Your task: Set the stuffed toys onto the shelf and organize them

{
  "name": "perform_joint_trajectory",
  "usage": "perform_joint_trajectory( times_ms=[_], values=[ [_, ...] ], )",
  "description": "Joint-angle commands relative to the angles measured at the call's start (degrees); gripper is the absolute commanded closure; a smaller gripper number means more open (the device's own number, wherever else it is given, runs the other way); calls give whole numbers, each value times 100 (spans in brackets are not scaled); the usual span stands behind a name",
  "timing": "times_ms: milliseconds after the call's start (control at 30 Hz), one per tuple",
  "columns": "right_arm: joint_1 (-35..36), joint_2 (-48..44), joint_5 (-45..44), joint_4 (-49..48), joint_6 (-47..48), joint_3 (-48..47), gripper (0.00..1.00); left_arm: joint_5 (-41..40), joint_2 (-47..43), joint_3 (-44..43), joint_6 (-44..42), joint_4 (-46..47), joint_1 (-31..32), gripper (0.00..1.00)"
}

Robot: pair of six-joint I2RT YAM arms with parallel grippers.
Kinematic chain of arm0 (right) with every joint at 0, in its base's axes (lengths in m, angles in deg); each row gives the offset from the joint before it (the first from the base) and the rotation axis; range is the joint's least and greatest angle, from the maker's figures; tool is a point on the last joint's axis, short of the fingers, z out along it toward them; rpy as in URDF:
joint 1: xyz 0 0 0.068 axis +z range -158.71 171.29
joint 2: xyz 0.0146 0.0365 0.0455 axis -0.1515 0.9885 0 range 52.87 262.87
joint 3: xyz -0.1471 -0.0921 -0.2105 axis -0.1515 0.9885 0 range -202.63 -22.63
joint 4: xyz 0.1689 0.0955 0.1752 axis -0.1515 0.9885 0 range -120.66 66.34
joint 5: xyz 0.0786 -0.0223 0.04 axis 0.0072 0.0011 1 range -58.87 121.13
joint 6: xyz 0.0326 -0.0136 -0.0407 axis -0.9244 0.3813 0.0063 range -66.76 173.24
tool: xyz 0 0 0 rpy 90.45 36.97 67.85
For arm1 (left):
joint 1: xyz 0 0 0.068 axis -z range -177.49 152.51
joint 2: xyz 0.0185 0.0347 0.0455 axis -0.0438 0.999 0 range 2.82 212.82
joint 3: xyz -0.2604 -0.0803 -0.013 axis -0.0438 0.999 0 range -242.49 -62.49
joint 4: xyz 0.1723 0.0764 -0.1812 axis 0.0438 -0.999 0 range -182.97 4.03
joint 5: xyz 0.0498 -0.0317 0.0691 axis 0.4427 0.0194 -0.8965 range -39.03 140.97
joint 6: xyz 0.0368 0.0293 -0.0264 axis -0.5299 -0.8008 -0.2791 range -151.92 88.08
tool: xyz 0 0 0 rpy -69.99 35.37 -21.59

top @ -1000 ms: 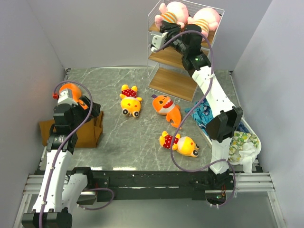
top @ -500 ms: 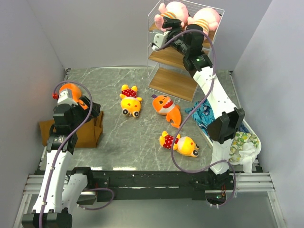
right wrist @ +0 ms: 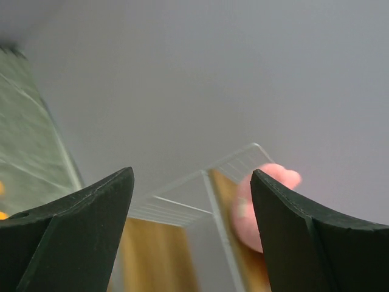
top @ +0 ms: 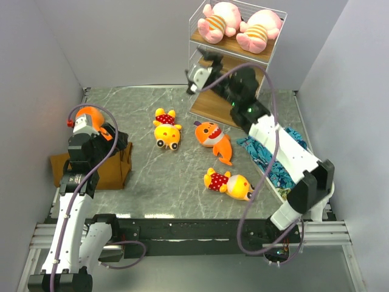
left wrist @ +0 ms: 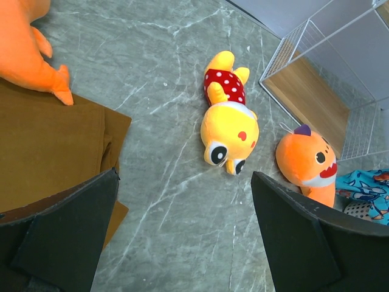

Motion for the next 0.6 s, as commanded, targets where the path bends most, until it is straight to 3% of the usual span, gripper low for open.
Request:
perform_joint_trajectory(
  times_ms=[0, 100, 267, 333, 467, 533, 567],
  values=[
    [670, -977, -490, -1413, -1585, 1246, 15, -128, -47, -50, -31, 135, 27, 4],
    [1197, -1400, -1061, -1793, -3104, 2021, 16, -181, -56, -51, -13, 126, 36, 3],
    [1902, -1648, -3060, -1101, -5694, 2560, 23, -225, -56, -59, -13, 108, 36, 3],
    [2034, -1595, -3469, -276, -6410, 2631, 27, -190, -39, -51, -13, 117, 36, 3],
    [2035, -1332, -4259, 1288, -7779, 2570, 25, -181, 5, -68, 4, 108, 36, 3],
    [2035, -1060, -5146, 2298, -8466, 2438, 23, -207, 14, -59, -4, 108, 36, 3],
    [2017, -955, -5428, 2694, -9340, 2360, 23, -216, 23, -68, -4, 108, 36, 4]
  ],
)
